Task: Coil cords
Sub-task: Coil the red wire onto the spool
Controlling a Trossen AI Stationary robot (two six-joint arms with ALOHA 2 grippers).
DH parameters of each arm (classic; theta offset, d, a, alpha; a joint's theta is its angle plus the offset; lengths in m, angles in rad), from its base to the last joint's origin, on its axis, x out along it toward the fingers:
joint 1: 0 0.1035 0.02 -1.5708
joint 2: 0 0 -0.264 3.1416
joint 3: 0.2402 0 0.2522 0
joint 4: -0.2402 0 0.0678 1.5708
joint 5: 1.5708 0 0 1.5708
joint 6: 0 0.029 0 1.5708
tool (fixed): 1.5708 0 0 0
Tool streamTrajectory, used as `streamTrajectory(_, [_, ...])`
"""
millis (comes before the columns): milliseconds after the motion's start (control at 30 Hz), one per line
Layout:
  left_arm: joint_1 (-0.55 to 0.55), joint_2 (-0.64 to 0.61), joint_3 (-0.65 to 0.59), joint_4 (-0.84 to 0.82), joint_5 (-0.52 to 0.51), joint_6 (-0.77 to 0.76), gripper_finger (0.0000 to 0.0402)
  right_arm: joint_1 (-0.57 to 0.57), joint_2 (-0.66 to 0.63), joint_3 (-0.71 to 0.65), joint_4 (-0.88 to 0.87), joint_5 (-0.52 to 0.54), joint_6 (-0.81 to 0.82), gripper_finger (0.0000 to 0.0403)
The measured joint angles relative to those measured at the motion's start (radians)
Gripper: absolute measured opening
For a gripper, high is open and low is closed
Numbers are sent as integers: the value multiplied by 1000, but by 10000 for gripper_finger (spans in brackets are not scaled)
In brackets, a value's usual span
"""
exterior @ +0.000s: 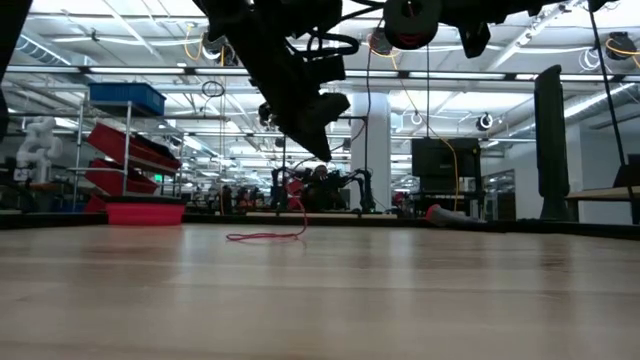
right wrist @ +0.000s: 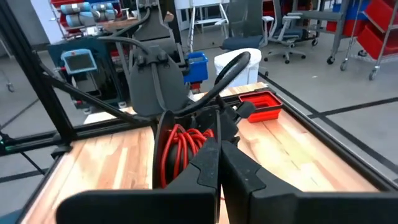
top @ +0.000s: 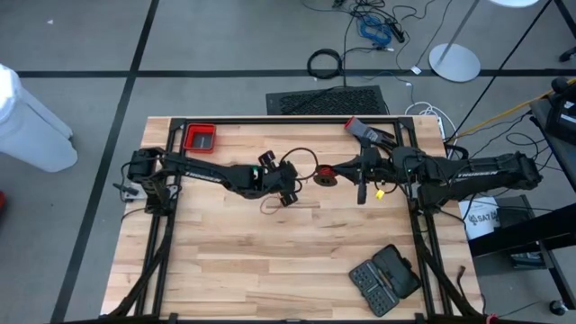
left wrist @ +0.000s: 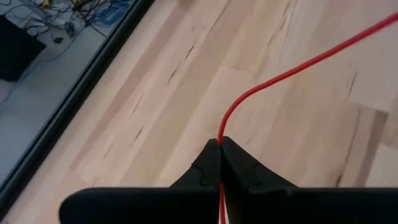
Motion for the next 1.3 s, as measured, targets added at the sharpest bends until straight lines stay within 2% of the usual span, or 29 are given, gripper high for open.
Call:
streamTrajectory(267, [-11, 0, 0, 28, -21, 0, 1, 0, 7, 0, -4, 4, 24, 0])
streamTrajectory(433, [-31, 0, 0, 62, 92, 22, 1, 0, 26, 0, -2, 5, 20, 0])
streamTrajectory(533, [-33, 0, 0, 52, 101, -2, 7, 0, 32, 0, -2, 5, 18, 0])
streamTrajectory(700, [-39, 0, 0, 23, 202, -13, 71, 0, 33, 0, -3, 5, 17, 0])
streamTrajectory(833, [-66, 1, 0, 11, 208, -17, 132, 7, 33, 0, -11, 5, 21, 0])
streamTrajectory(933, [-91, -8, 0, 1, 202, -69, 160, 13, 33, 0, -17, 5, 21, 0])
streamTrajectory(1100, [-136, -61, 0, -25, 197, -89, 170, 12, 33, 0, -17, 4, 21, 0])
streamTrajectory(1300, [-188, -150, 1, -38, 130, -115, 171, 12, 33, 0, -19, 4, 17, 0])
